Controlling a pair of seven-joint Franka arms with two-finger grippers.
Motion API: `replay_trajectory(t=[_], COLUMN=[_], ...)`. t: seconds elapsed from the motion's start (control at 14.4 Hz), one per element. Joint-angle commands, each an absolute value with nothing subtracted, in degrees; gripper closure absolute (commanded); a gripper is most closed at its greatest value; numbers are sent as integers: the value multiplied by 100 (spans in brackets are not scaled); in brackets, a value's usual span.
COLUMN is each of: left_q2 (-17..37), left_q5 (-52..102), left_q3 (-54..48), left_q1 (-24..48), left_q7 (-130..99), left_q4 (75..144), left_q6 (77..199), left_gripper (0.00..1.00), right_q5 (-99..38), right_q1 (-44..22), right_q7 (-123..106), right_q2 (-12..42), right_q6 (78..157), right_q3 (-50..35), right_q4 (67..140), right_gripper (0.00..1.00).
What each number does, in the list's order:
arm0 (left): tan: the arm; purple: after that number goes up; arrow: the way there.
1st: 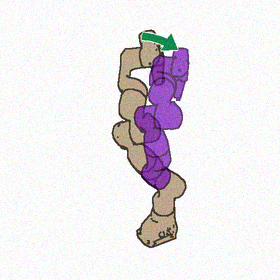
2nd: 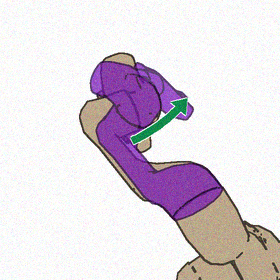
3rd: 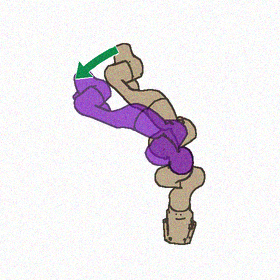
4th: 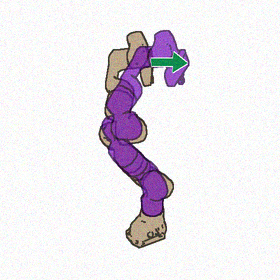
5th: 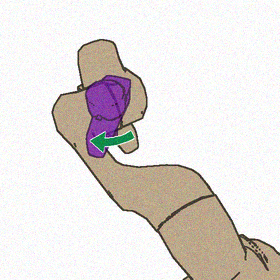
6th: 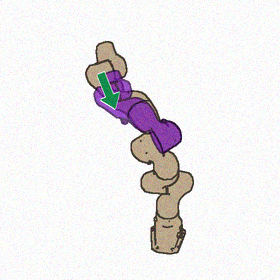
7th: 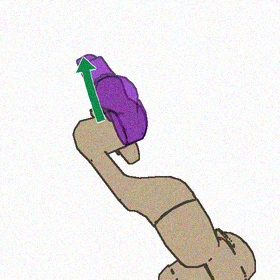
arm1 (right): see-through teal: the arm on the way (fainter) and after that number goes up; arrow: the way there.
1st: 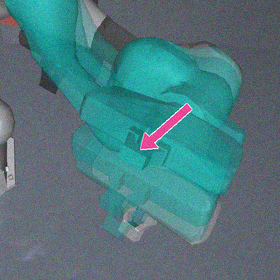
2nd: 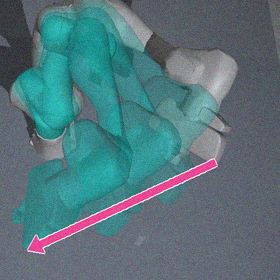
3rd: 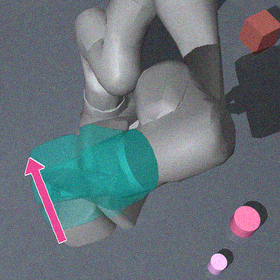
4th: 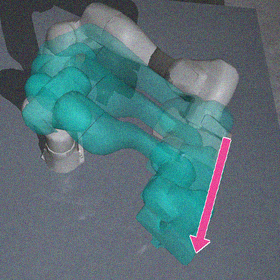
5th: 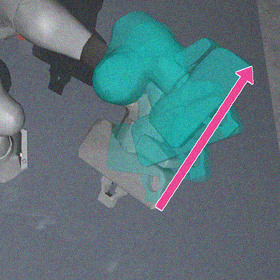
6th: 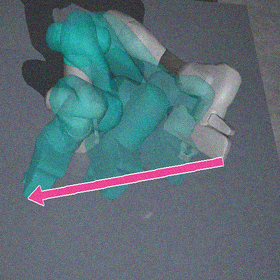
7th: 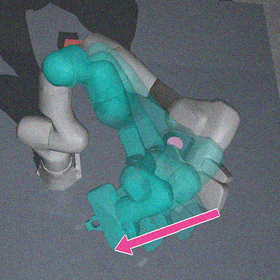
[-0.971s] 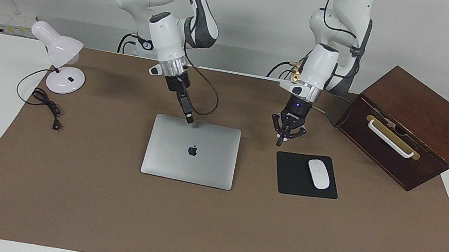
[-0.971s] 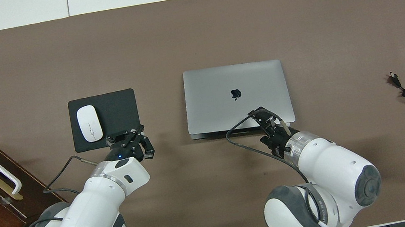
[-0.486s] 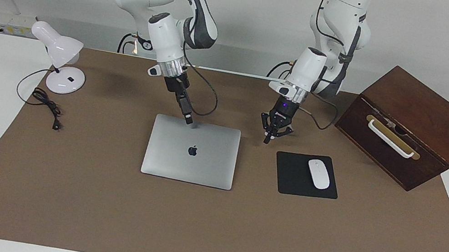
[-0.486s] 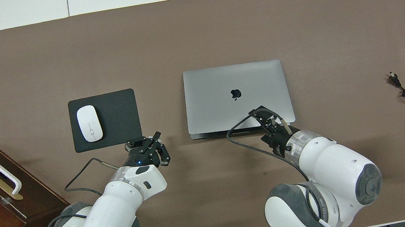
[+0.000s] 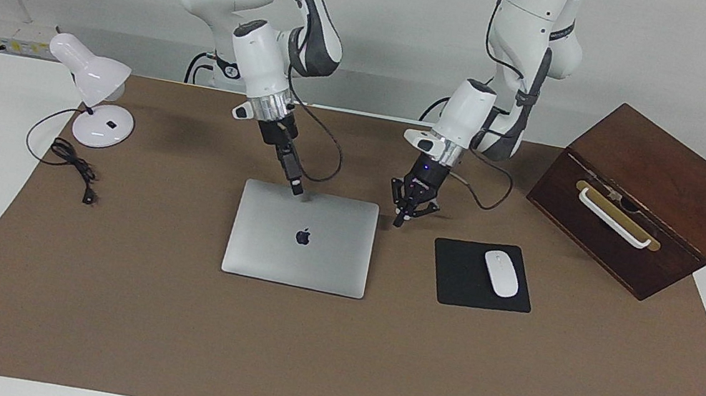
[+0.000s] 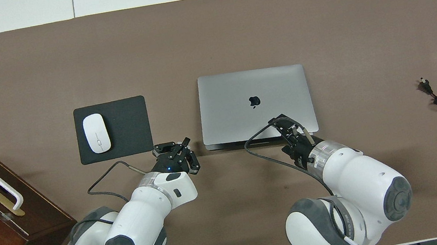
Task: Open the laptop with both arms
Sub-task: 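Bring the left gripper to the laptop's near corner beside the right gripper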
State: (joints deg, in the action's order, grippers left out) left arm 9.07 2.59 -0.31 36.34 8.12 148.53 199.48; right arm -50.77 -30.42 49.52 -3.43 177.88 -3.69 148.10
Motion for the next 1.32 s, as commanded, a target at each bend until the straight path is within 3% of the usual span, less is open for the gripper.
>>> replay_trajectory(t=[0.0,1.25], left_q2=[1142,1388], left_q5=[272,334], left_q3=[62,70], left_q1=[3840,4210], left_q7=[932,949], left_q4=[14617,14493], left_q6=[20074,20074], left_gripper=[100,100], right_q5=[-5300,-5300], right_q1=[-2979,-2900], right_q7=[4632,4526], right_q2=[-299,-290], right_q6=[17771,17763], right_q3=[-404,-413], right_q4=[14730,14713], right_gripper=[0,0])
